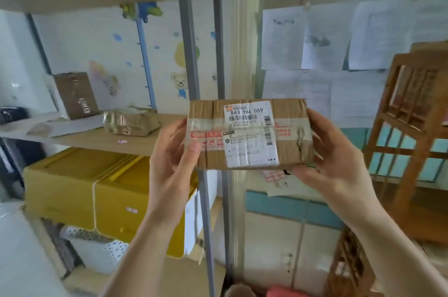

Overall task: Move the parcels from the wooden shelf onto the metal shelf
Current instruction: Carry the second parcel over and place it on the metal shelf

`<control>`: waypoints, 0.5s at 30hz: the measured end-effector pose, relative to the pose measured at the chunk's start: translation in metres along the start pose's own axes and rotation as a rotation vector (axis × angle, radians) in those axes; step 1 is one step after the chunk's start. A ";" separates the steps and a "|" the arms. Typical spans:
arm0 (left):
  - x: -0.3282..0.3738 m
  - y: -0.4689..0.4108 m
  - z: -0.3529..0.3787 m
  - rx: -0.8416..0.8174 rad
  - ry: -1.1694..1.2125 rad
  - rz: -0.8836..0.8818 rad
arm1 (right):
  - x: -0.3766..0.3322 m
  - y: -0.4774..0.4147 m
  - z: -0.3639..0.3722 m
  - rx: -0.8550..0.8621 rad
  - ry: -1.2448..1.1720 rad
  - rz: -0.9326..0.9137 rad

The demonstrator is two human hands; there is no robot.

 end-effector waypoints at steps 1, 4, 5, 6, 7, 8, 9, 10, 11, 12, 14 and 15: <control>0.001 -0.007 -0.018 -0.013 0.005 -0.011 | -0.002 -0.004 0.015 0.017 0.001 0.011; -0.003 -0.031 -0.076 -0.039 0.027 -0.115 | -0.007 -0.019 0.065 0.121 -0.036 0.093; -0.005 -0.038 -0.095 -0.050 0.027 -0.149 | -0.008 -0.024 0.082 0.161 -0.024 0.145; -0.008 -0.044 -0.112 -0.059 0.025 -0.178 | -0.008 -0.029 0.098 0.189 -0.011 0.191; -0.010 -0.048 -0.130 -0.049 0.029 -0.199 | -0.009 -0.035 0.115 0.202 -0.006 0.224; -0.013 -0.050 -0.148 -0.036 0.033 -0.223 | -0.011 -0.039 0.131 0.202 -0.011 0.246; -0.016 -0.051 -0.163 -0.023 0.036 -0.252 | -0.014 -0.042 0.146 0.201 -0.018 0.258; -0.021 -0.052 -0.178 -0.013 0.029 -0.292 | -0.016 -0.043 0.159 0.206 -0.019 0.264; -0.025 -0.053 -0.189 -0.020 0.028 -0.324 | -0.017 -0.042 0.170 0.215 -0.013 0.271; -0.027 -0.054 -0.199 -0.029 0.010 -0.348 | -0.018 -0.041 0.181 0.218 -0.005 0.284; -0.031 -0.055 -0.213 -0.075 -0.041 -0.369 | -0.012 -0.037 0.204 0.213 0.010 0.323; -0.032 -0.056 -0.218 -0.100 -0.085 -0.386 | -0.007 -0.036 0.215 0.204 0.016 0.343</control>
Point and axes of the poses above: each hand's wrist, its own y-axis away from the middle knuckle, its own z-axis out of the palm, x = y × z, the point moved 7 cm from there along -y, towards the middle knuckle, and after that the axes turned 13 degrees about y, right-handed, at the moved point
